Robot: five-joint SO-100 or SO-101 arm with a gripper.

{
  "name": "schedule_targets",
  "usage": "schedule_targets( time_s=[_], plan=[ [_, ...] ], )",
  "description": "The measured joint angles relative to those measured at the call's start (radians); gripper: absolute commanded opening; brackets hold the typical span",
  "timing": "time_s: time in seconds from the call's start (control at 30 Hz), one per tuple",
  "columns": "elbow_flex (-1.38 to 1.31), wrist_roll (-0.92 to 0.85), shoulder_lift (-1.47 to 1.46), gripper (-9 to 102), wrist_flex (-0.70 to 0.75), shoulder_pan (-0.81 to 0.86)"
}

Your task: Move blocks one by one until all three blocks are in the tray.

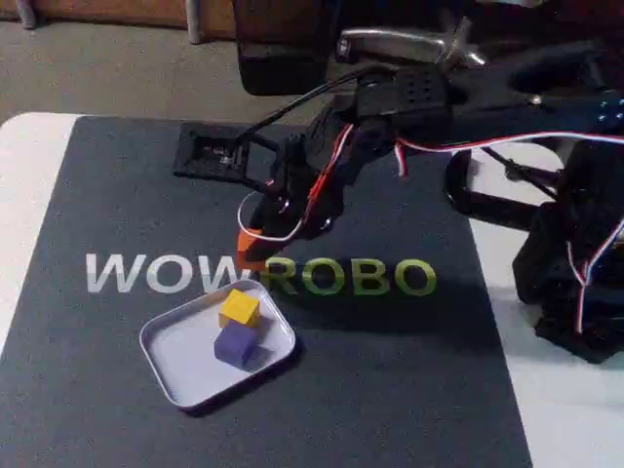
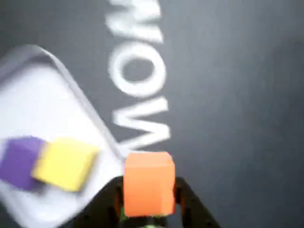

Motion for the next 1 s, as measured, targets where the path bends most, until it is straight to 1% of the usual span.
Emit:
schedule_targets(
  time_s=[0.2, 0.47, 0.63, 0.87, 1.0],
  plan=[
    [0.0, 0.029, 0.063, 3, 0.028, -0.063],
    [0.0, 0.034, 0.094, 3, 0.028, -0.176],
    [0.0, 0.034, 0.094, 4, -0.026, -0.229],
    [0.0, 0.043, 0.028, 5, -0.166, -0.239],
    [0.0, 0.043, -0.005, 7, -0.19, -0.239]
  ],
)
